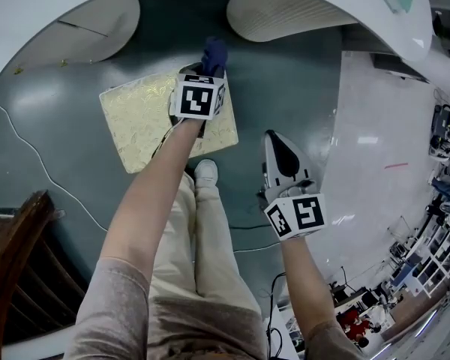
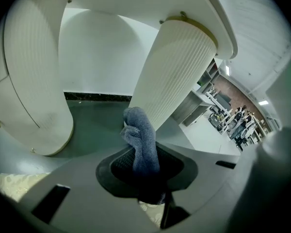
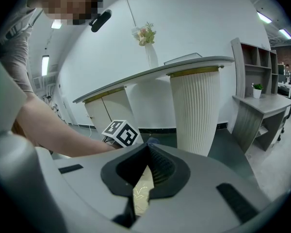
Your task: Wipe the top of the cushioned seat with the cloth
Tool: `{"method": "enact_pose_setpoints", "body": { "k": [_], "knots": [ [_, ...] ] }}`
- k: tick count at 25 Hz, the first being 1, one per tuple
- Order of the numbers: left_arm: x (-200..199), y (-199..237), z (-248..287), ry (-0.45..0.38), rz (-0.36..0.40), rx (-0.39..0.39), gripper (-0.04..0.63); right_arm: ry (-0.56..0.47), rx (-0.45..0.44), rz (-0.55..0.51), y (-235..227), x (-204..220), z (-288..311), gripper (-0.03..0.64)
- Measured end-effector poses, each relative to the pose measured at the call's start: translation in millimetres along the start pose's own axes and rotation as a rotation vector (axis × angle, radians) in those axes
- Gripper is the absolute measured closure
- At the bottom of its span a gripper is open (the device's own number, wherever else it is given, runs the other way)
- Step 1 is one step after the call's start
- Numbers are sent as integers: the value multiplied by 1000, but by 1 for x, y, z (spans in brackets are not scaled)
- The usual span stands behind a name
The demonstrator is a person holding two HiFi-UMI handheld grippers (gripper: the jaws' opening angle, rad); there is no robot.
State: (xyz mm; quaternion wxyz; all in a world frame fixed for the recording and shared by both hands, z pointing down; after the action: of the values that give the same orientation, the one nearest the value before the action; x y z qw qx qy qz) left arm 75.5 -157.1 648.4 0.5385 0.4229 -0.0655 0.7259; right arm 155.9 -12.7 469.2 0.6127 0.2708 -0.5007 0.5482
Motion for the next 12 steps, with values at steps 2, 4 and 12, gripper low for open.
{"method": "enact_pose_setpoints", "body": {
  "k": [2,4,12],
  "knots": [
    [1,2,-1,-4,6,-5,494,0,-2,1,0,0,2,611],
    [1,7,-3,-4,-3,-14,494,-2,-5,2,0,-1,3,611],
    [2,34,-18,-2,-11,-56,494,9,-29,-1,7,0,9,611]
  ]
}}
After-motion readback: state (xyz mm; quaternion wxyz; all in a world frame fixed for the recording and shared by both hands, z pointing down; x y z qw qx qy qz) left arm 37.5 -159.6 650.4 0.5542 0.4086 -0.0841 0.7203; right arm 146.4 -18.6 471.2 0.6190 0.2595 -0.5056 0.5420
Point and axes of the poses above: the fingertips, and each gripper's own axes: z forward along the fingers, y to its left, x out of its underside, the point moved 1 cm from there along -z, backward along the fingers, and after that the axes turned 11 degrees about -y, right-handed, at the moved point
